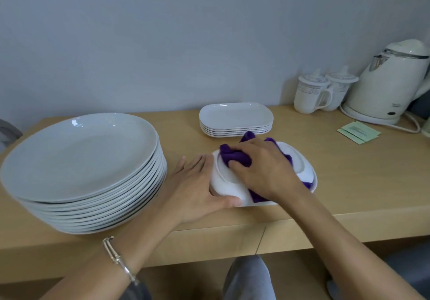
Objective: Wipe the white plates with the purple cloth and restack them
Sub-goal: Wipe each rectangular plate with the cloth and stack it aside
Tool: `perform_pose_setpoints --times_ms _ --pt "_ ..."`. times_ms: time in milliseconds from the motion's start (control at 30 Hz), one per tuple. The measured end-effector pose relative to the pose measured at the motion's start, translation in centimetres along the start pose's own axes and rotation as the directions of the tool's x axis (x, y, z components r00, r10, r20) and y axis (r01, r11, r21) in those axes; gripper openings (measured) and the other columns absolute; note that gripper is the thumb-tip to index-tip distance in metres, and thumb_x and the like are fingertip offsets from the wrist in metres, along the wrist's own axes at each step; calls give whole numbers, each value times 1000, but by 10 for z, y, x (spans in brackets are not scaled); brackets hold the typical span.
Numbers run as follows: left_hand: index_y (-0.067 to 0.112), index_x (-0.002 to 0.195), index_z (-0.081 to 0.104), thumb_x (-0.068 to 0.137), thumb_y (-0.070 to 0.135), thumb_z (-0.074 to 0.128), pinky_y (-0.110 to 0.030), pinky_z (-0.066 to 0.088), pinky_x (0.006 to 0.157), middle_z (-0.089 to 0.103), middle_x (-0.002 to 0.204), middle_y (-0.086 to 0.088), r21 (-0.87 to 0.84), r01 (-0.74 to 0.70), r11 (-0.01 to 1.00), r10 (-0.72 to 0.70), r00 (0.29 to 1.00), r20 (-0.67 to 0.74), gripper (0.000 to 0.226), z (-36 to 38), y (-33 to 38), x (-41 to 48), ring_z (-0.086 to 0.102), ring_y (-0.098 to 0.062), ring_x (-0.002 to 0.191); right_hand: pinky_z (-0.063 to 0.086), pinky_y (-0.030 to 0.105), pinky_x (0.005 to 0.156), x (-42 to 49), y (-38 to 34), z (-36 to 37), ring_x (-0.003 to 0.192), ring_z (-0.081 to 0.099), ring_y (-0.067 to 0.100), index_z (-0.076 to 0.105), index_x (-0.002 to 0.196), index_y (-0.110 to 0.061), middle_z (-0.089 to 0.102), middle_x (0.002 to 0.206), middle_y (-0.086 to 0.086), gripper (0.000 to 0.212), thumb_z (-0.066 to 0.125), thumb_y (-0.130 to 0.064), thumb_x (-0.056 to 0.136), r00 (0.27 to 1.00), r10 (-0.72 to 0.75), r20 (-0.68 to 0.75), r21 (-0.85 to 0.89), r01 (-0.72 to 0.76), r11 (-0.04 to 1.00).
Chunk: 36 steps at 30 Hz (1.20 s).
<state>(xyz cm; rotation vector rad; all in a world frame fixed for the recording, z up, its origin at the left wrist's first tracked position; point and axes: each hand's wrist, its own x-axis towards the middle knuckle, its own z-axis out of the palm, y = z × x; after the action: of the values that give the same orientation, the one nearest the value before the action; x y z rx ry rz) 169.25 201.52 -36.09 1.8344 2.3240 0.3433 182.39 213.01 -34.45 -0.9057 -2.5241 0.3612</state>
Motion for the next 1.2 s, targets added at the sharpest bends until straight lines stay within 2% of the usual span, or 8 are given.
perform_pose_setpoints --times_ms 233,300,500,667,833,967,1067,1200 --pt "20 157 9 80 77 50 -32 -1 123 19 162 8 6 40 999 -40 999 34 104 -2 2 -2 4 -5 150 40 37 88 9 47 -17 104 49 36 59 122 -25 54 117 10 37 50 -36 88 938 336 -88 -122 -344 931" --pt "20 157 8 80 76 52 -31 -1 121 18 163 8 4 44 999 -45 998 40 105 -3 3 -2 4 -6 151 42 40 89 19 29 -8 105 50 38 60 117 -22 54 116 11 35 49 -38 88 964 261 -56 -184 -266 946" --pt "25 151 23 73 81 47 -36 15 120 39 148 10 -38 32 999 -31 999 22 99 -5 3 -4 30 -7 137 44 36 87 39 -25 11 108 54 26 61 118 -30 60 115 3 34 53 -42 87 989 -27 145 -12 29 1000" --pt "19 156 11 85 74 46 -31 4 120 22 162 6 56 86 995 -90 993 70 96 -6 4 -8 6 -9 150 37 28 78 53 13 -13 105 54 20 61 118 -33 61 117 -4 34 51 -45 88 973 140 184 -31 -137 990" --pt "21 154 14 83 76 43 -35 5 123 27 159 7 20 77 997 -78 993 87 94 -2 0 -4 12 -8 149 45 32 82 45 39 -20 102 54 20 58 124 -38 61 115 -4 36 51 -43 89 969 218 120 -1 -219 976" --pt "27 139 33 68 85 45 -38 26 111 42 139 15 -73 116 991 -113 992 55 93 -4 9 -1 35 -10 132 47 41 89 31 36 -15 104 53 27 62 118 -34 61 111 2 33 51 -38 87 979 201 43 1 -202 979" --pt "27 129 34 68 77 63 -36 31 100 39 121 16 -87 130 988 -128 991 25 84 -7 16 2 34 -11 110 44 43 93 17 35 -13 105 51 29 61 120 -33 59 112 3 35 50 -37 87 983 181 -9 -20 -182 983" --pt "32 147 20 49 94 47 -41 26 110 35 141 17 -91 31 995 -23 995 97 118 0 9 7 30 -6 136 42 44 96 10 33 -13 109 51 30 59 125 -34 59 117 1 39 50 -35 87 982 187 -29 -2 -188 982"
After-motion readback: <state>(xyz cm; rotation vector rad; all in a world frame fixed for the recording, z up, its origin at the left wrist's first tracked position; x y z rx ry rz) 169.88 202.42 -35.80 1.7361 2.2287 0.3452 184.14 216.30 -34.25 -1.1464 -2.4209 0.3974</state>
